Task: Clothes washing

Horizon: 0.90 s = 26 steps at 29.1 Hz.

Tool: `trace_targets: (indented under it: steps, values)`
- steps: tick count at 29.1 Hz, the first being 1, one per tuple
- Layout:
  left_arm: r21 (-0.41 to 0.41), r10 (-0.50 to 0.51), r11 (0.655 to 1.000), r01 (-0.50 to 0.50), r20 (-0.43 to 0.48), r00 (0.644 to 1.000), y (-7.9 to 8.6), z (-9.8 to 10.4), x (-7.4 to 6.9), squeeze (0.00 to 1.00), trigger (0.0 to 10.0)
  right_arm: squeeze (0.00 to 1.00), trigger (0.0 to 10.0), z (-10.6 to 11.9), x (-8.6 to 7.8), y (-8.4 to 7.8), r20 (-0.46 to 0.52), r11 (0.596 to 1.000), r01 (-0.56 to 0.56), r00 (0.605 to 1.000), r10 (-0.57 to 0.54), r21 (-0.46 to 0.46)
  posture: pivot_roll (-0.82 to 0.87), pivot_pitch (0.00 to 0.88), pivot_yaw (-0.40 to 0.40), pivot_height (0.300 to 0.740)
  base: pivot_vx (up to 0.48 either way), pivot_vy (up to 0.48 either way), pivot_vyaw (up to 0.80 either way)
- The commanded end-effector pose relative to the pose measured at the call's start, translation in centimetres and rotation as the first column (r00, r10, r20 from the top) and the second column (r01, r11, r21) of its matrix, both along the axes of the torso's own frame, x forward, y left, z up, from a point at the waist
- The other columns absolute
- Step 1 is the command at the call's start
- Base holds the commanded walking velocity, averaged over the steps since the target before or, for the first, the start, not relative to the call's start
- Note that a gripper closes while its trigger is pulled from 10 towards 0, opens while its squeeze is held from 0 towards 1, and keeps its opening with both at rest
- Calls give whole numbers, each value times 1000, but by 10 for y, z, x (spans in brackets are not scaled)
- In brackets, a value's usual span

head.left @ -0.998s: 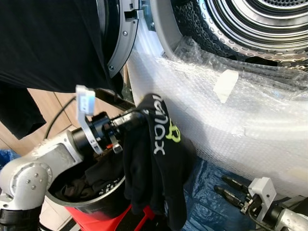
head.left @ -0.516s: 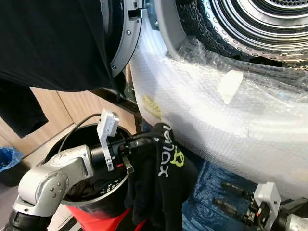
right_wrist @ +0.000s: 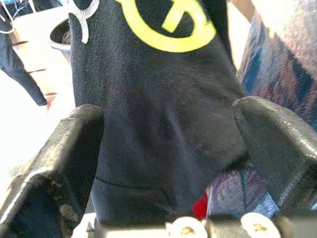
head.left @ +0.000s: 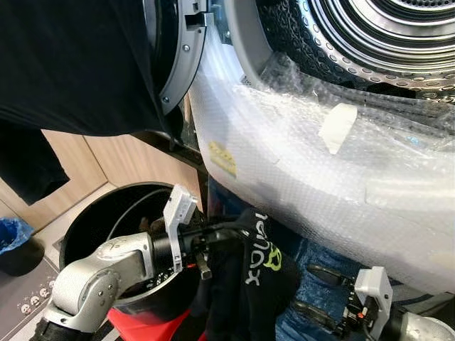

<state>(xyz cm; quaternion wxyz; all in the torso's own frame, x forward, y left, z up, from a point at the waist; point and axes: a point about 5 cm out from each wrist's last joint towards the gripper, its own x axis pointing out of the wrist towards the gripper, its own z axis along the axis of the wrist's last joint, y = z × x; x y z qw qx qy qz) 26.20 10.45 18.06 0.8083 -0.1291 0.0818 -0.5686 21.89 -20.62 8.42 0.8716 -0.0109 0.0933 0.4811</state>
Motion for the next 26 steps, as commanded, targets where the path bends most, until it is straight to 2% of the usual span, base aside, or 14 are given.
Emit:
trace_targets:
  steps: [1,6,17,18,19,20,26]
  values:
    - [-1,-23,1000,23,17,1000,-2,1,-3,0,0,1000,10000,2,-2,5,-1,1000,-15,1000,15,2,148,145,77,740,0,0,0]
    - [-12,-40,999,41,13,999,-7,-1,-5,0,0,1000,10000,1,-5,23,-18,999,-30,999,31,13,143,144,78,740,0,0,0]
    - [-12,-65,998,65,15,998,-10,0,-7,0,0,1000,10000,-11,-2,50,-37,999,-24,999,26,36,139,133,81,740,0,0,0]
    - [-13,-66,998,67,16,998,-10,-1,-6,0,0,878,10000,-13,0,55,-33,999,-27,999,28,31,137,125,80,740,0,0,0]
    - [-13,-67,998,67,17,998,-10,-1,-6,0,0,239,10000,-15,1,58,-33,999,-29,999,30,23,138,117,77,740,0,0,0]
    - [-13,-67,998,68,18,998,-10,-1,-6,0,0,0,10000,-16,2,61,-38,999,-32,999,33,21,138,117,77,740,0,0,0]
    - [-21,-72,997,72,19,997,-11,0,-7,0,0,0,10000,-23,9,80,-52,998,-30,998,33,53,151,98,75,740,0,0,0]
